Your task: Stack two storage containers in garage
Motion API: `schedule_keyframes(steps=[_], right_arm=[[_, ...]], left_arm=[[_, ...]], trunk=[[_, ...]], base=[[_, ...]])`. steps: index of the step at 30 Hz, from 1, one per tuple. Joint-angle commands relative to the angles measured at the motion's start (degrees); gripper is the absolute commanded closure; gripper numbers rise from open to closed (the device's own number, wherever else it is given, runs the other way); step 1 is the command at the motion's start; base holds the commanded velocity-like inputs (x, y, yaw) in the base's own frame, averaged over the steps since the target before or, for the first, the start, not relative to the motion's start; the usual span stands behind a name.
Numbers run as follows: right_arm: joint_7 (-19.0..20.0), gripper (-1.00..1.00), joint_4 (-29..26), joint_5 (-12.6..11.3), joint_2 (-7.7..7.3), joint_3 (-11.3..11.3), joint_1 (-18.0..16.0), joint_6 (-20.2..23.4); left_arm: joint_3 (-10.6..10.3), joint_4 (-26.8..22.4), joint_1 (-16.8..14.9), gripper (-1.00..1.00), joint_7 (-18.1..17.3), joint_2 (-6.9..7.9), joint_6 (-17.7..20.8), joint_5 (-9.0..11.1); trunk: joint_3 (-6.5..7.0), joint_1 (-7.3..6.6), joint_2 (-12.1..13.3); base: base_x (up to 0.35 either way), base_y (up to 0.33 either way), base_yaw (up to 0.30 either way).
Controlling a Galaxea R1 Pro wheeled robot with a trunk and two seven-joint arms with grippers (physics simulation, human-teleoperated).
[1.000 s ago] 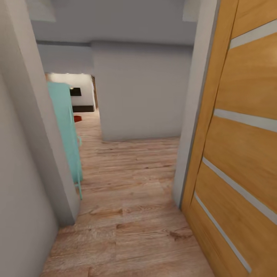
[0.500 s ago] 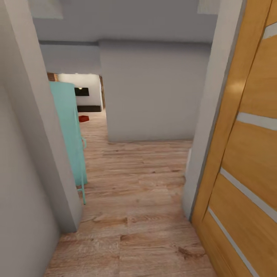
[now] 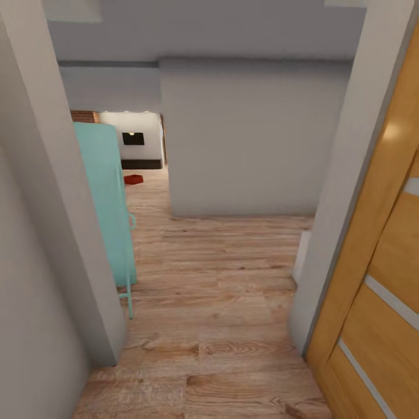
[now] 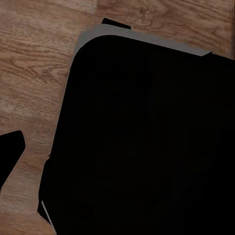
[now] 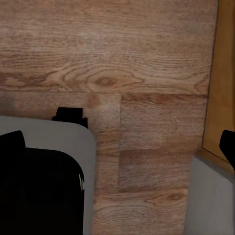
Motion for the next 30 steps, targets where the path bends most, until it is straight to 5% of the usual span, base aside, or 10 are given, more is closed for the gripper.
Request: schedule_keyframes(steps=[1,30], right_arm=[[0.0,-1.0,0.2,-0.6,0.02,0.5,-0.1,-0.4],[0.2,-1.0,0.3,1.8,0.01,0.5,-0.1,0.2]], left_arm=[[0.1,0.0,0.0,-1.0,0.0,-0.01,-0.1,0.1],[-0.2,0.0,0.0,-1.0,0.0,0.08,-0.3,0.0]], trunk=[[-0.05,0.03,0.0],[-0.05,0.03,0.0]], base=[[0.321,0.0,0.002],[0.321,0.0,0.0]])
